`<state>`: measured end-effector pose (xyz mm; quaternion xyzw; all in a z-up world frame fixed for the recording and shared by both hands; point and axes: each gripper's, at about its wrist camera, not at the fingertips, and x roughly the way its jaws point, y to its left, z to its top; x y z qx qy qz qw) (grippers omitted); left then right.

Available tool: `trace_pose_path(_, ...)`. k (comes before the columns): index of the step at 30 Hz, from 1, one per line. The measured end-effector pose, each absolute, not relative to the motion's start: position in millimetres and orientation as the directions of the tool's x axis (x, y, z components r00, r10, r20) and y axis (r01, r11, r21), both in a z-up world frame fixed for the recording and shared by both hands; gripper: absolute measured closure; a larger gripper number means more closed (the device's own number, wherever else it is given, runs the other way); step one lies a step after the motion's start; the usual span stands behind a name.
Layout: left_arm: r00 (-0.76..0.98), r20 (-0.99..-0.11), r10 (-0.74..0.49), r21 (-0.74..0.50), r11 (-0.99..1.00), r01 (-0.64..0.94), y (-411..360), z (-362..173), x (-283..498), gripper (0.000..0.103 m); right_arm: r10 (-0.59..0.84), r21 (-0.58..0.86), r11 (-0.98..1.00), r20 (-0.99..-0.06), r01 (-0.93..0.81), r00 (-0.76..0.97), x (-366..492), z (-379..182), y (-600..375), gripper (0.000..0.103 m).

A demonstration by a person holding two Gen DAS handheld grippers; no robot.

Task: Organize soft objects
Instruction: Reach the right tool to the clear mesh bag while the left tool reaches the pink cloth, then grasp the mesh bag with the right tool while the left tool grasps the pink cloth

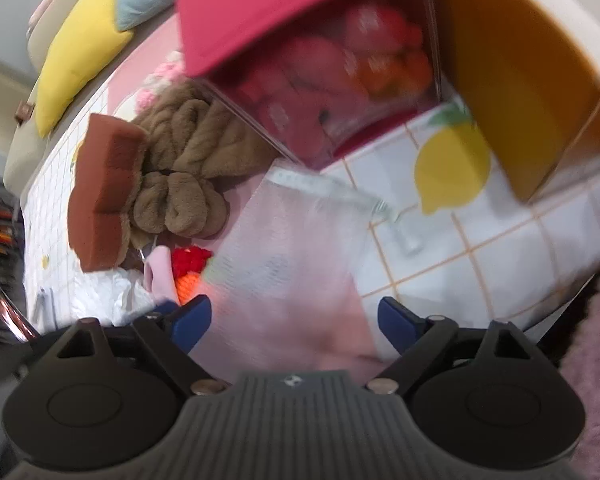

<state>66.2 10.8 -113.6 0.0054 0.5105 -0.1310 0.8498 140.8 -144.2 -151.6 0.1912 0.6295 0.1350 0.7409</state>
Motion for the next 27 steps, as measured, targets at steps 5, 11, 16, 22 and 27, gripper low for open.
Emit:
trace_pose_path(5,0.403,-0.876,-0.264,-0.175,0.954,0.245,5,-120,63,0.091,0.395,0.412,0.910,-0.897,0.051,0.200,142,-156,-134,0.013)
trace_pose_path(11,0.412,-0.890,-0.196,-0.136,0.976,0.170,13,-115,59,0.072,0.266,0.246,0.963,-0.927,-0.108,0.265,138,-153,-98,0.018)
trace_pose_path(16,0.391,-0.915,-0.095,-0.090,0.995,0.032,33,-118,53,0.047,0.217,0.150,0.962,-0.926,-0.226,0.308,129,-153,-77,0.027)
trace_pose_path(22,0.376,-0.925,-0.060,-0.076,0.997,-0.027,43,-122,50,0.032,0.186,0.030,0.925,-0.906,-0.379,0.381,109,-151,-54,0.081)
trace_pose_path(27,0.383,-0.922,-0.052,-0.059,0.998,-0.008,38,-132,60,0.032,0.228,0.078,0.922,-0.902,-0.380,0.367,106,-146,-54,0.101)
